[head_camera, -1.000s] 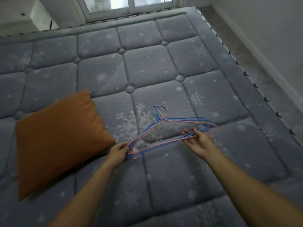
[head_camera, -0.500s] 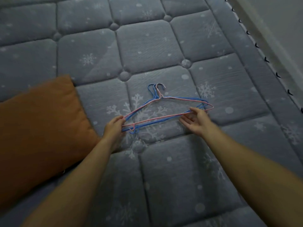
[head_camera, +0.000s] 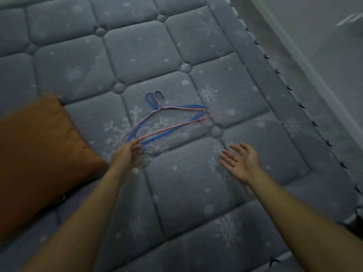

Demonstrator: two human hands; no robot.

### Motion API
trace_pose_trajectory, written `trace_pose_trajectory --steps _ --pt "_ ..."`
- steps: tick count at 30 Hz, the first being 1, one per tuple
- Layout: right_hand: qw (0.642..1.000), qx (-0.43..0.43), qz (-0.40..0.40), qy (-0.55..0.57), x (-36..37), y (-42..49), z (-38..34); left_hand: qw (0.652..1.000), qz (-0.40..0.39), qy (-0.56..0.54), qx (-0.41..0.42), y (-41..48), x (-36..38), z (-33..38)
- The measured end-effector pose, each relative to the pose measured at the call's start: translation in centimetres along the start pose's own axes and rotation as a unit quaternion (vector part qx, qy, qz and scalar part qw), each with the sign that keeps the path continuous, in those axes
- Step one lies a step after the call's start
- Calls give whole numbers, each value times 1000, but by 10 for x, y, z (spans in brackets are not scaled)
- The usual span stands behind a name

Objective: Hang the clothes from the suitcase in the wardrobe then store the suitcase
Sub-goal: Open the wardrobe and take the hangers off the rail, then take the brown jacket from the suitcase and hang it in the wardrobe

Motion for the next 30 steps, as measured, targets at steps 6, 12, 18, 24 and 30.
trace_pose_trajectory --steps 6,12,18,24,30 --pt "997 -36 26 62 -122 -81 -2 993 -107 34 -25 -70 92 -10" --pt "985 -73 85 130 -283 -170 6 971 -222 81 -22 -162 233 -20" --pt "967 -103 116 202 -443 -243 36 941 -311 133 -20 -269 367 -55" --pt "941 -94 132 297 -590 -303 82 901 -382 202 -33 -387 489 -109" --pt "915 -111 159 353 -717 -356 104 869 -447 200 -70 -494 595 -160"
Point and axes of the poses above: each hand's wrist, its own y-axis towards the middle knuckle, its own x-axis out of the palm, z = x × y, the point moved 6 cm from there along y, towards the middle knuckle, and after that the axes turned 14 degrees about x, right-handed, at the moved point
